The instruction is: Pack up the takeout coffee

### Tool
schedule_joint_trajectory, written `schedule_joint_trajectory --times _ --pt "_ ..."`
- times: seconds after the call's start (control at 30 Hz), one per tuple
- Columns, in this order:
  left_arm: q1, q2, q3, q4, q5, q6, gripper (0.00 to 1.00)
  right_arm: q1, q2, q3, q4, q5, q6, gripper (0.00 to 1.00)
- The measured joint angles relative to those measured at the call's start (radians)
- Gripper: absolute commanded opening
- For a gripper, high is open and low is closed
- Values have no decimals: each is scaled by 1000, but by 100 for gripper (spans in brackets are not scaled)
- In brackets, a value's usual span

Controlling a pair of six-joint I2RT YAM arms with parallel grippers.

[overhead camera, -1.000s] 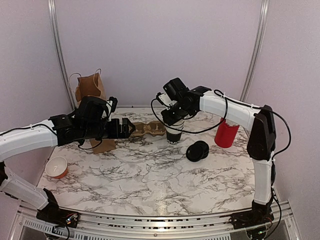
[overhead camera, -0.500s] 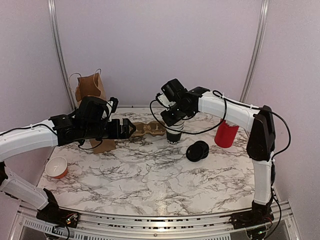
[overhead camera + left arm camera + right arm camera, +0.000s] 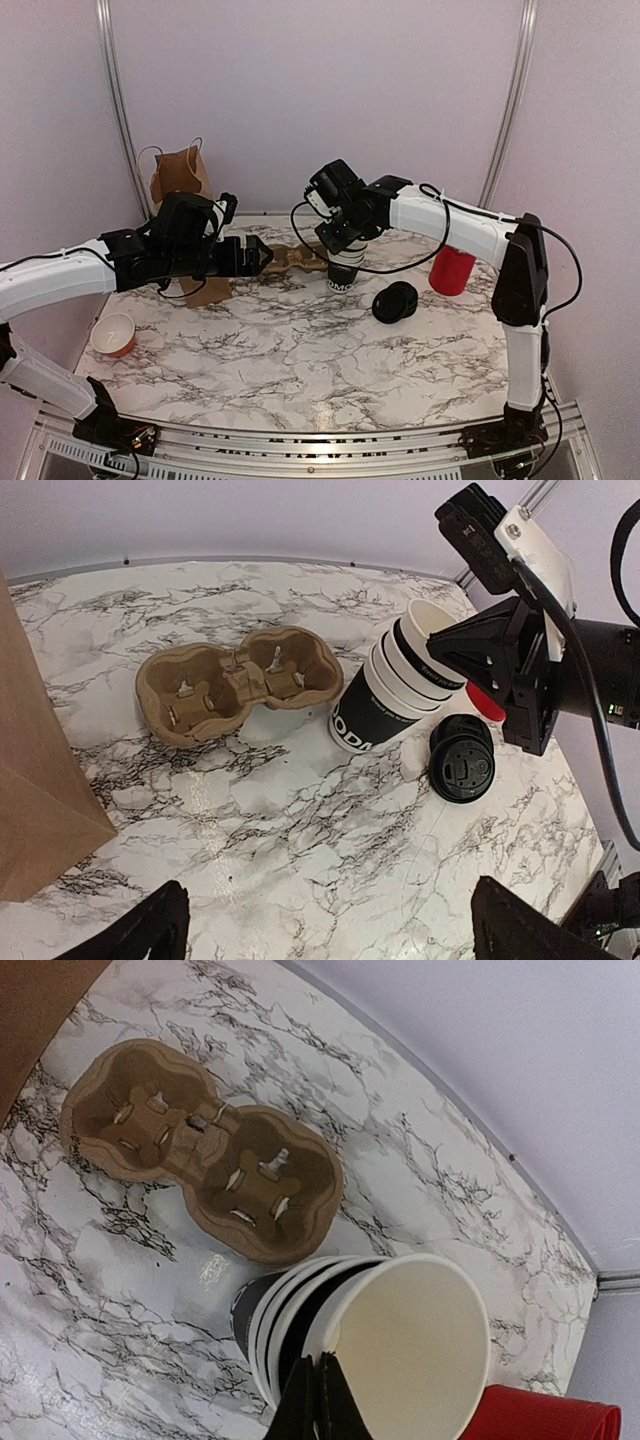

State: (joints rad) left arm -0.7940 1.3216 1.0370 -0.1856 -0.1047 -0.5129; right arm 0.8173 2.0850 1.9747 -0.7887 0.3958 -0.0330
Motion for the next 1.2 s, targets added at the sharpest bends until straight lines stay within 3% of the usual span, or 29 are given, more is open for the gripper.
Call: schedule_joint_trajectory --times 0.37,0.93,1.2 --pt "0 28 0 3 10 0 99 71 6 27 0 196 -56 1" --pt "0 29 0 10 9 1 99 100 -10 124 -6 323 -133 2" --pt "0 39 11 11 9 2 99 108 -113 113 2 340 -171 3"
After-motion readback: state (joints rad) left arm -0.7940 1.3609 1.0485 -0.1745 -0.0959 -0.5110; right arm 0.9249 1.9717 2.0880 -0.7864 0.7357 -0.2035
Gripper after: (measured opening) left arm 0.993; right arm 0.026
